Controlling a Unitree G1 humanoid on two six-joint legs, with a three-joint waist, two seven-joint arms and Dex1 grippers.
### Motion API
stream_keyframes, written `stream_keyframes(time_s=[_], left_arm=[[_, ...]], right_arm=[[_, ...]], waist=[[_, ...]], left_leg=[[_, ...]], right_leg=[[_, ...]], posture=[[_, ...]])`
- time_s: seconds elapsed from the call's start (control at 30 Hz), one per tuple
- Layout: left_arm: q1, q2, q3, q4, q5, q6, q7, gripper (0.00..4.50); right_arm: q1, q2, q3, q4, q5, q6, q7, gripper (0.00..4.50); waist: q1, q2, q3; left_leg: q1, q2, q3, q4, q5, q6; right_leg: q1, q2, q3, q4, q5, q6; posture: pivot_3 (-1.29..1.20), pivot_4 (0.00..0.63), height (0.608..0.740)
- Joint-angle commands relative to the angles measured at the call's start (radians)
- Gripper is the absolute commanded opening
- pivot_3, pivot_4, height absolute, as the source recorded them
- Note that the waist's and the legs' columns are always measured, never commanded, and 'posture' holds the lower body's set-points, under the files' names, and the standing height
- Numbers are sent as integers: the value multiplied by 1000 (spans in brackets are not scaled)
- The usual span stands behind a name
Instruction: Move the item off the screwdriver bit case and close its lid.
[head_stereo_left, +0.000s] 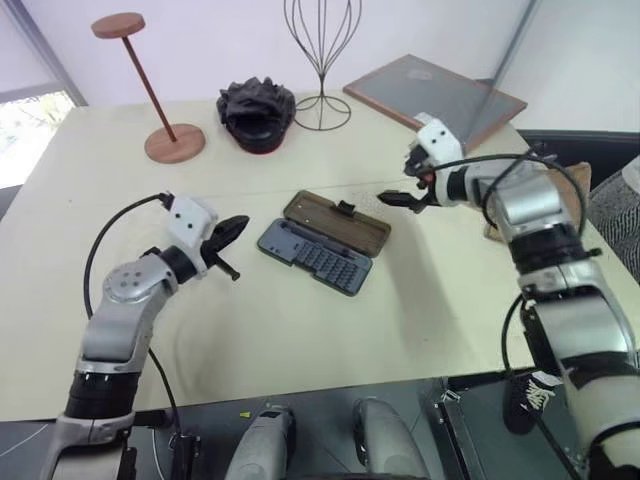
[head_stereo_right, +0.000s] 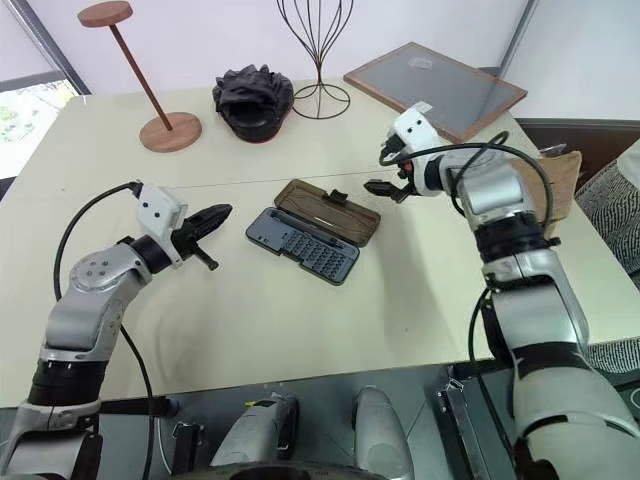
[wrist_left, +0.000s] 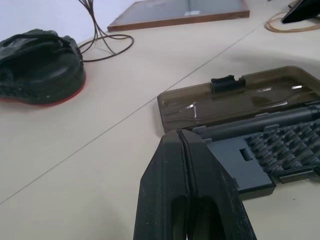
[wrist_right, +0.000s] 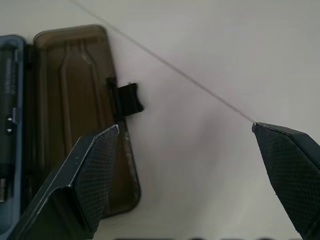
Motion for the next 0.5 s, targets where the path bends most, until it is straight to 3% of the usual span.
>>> stream_keyframes(time_s=[0.03,0.33,0.43,0.5], left_arm=[[23,11,32,-56,2,-13,18,0],[77,27,59,-113,-7,5,44,0],[85,31,63,-123,-8,9,45,0],[86,32,63,-126,-9,12,44,0]], right_arm=[[-49,38,6,137,-46,-87,24,4463],[-26,112,9,279,-119,-193,55,4463],[-22,118,2,300,-133,-206,48,3579],[-14,119,2,305,-143,-212,45,2612]], waist=[[0,0,0],[1,0,0],[0,0,0],[0,0,0]], left_leg=[[0,0,0,0,0,0],[0,0,0,0,0,0],[0,0,0,0,0,0],[0,0,0,0,0,0]], right_leg=[[0,0,0,0,0,0],[-1,-1,0,1,0,0],[-1,-1,0,2,0,0],[-1,-1,0,2,0,0]], posture=[[0,150,740],[0,150,740],[0,150,740],[0,150,740]])
